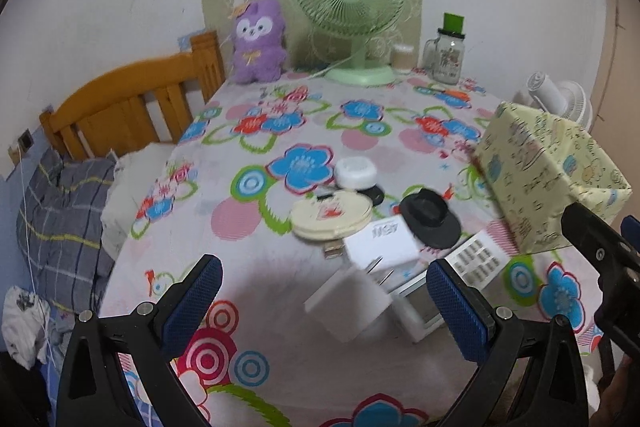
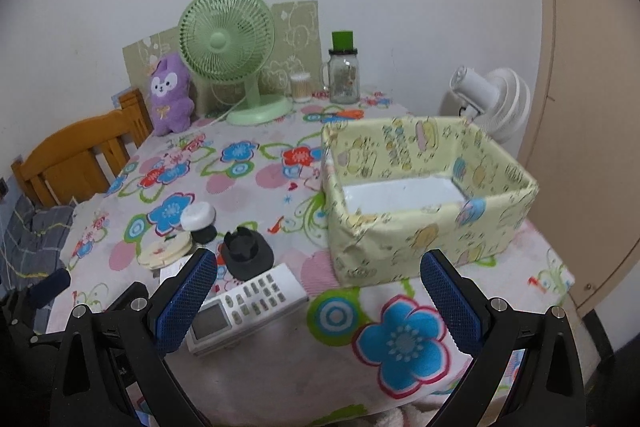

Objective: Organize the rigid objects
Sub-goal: 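Grasp the white plug adapter with the left gripper while the right gripper approaches the remote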

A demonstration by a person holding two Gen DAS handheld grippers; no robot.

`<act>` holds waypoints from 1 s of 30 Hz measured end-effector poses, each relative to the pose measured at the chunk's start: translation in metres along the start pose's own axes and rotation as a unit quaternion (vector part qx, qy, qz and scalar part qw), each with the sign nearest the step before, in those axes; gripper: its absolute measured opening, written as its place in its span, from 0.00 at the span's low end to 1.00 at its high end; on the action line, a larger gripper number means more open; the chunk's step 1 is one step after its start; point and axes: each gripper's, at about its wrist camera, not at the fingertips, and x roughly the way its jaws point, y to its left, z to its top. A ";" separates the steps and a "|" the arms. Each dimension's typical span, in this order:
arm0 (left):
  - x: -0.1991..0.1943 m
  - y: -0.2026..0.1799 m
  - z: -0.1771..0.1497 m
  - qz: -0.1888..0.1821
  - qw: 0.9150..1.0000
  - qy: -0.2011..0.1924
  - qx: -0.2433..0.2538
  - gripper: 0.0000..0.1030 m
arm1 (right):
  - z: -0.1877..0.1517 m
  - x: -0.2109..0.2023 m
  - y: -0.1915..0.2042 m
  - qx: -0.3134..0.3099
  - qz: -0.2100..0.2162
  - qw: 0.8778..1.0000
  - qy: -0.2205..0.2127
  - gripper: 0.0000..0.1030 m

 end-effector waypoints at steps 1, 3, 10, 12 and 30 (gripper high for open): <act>0.003 0.002 -0.002 -0.002 1.000 0.004 -0.002 1.00 | -0.001 0.002 0.001 0.000 0.000 1.000 0.001 1.00; 0.009 0.004 -0.008 -0.005 1.000 0.008 -0.002 1.00 | -0.006 0.006 0.005 0.001 0.001 1.000 0.005 1.00; 0.026 0.008 -0.022 -0.008 1.000 0.024 0.002 1.00 | -0.021 0.022 0.022 -0.020 -0.001 0.999 0.026 1.00; 0.032 0.011 -0.026 -0.007 1.000 0.031 -0.003 1.00 | -0.024 0.025 0.025 -0.024 -0.002 0.999 0.029 1.00; 0.052 0.007 -0.035 -0.031 0.999 0.041 0.006 0.71 | -0.037 0.056 0.048 -0.047 -0.007 0.996 0.071 1.00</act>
